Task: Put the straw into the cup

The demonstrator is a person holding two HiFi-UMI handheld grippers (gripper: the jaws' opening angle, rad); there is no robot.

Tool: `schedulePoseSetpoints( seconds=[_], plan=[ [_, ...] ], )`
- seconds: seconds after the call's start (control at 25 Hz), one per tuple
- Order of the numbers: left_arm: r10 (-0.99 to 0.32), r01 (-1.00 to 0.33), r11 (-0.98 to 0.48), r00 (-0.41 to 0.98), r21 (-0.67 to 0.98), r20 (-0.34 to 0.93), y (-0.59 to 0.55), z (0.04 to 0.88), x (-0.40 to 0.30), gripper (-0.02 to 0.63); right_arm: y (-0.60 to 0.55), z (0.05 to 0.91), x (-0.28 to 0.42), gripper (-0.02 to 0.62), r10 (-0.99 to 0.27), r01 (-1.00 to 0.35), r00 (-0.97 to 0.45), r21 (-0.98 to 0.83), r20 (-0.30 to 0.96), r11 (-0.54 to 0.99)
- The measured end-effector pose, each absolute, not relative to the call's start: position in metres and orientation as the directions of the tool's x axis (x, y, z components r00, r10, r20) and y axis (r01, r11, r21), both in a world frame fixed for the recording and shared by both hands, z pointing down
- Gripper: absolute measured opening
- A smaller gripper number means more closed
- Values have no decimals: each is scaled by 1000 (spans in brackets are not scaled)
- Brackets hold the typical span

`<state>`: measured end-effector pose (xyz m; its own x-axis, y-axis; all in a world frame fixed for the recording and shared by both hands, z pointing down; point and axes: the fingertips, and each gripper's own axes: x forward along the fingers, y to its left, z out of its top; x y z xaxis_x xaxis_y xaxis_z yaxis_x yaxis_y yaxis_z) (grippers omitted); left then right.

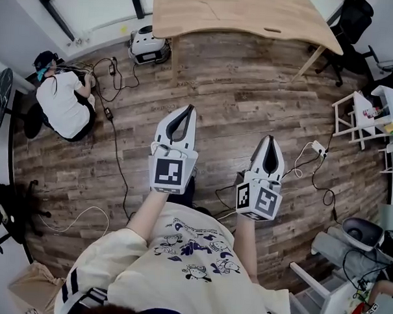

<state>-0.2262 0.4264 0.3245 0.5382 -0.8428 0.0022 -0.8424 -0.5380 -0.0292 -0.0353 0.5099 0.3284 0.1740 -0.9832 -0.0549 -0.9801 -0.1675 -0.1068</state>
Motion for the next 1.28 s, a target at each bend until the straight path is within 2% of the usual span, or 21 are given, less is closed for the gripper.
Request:
schedulePoseSetpoints(
  seconds=[0.52, 0.96, 1.28],
  plan=[
    [-839, -839, -545, 545, -17, 2, 318, 326, -223, 29, 403, 327, -35, -9, -983, -979, 177, -110, -51, -171],
    [-849, -849, -529, 529, -2, 19, 288, 332, -221, 29, 369, 335, -34, -9, -988, -982, 154, -115, -21, -151],
    [-866, -867, -498, 497, 2, 54, 259, 342, -199, 29, 334, 341, -6, -9, -992, -982, 128, -142, -11, -125]
  ],
)
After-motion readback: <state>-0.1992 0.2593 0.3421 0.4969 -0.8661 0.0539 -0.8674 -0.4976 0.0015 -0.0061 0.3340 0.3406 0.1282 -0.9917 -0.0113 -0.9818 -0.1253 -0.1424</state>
